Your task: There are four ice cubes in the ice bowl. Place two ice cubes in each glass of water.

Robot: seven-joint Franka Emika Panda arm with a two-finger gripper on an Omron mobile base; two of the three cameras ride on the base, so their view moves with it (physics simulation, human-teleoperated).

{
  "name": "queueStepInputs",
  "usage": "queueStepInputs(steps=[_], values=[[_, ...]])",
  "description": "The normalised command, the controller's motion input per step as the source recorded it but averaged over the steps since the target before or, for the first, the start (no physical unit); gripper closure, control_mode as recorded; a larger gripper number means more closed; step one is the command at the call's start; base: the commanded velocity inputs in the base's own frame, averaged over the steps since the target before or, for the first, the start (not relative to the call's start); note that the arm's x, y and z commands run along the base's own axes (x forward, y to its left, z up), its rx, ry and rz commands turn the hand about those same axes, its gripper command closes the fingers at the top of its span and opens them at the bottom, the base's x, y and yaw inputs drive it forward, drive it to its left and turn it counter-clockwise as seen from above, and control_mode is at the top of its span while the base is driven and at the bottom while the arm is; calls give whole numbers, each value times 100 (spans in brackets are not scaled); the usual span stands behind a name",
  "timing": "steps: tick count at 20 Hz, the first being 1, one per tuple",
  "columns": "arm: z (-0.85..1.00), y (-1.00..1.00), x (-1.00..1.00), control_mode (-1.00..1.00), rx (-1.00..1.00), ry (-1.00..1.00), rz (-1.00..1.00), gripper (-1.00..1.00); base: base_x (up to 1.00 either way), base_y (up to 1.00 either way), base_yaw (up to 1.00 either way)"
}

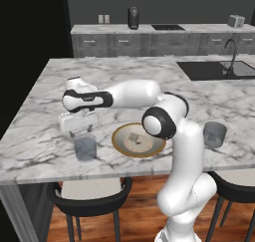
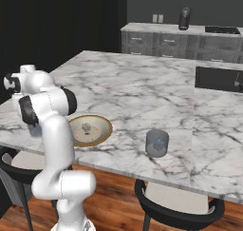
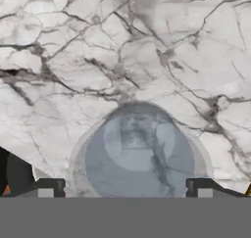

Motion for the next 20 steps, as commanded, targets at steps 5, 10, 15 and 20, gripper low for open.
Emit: queueStepInputs(steps=[5,10,15,20], values=[[32,-50,-36,-100,1,-4,-4,-100,0,0,0],[0,-100,-53,-100,10,-5,0,-100,0,0,0],[0,-100,-46,-100,16,-11,0,-100,0,0,0],[0,-100,-31,-100,9,-12,6,-100,0,0,0]])
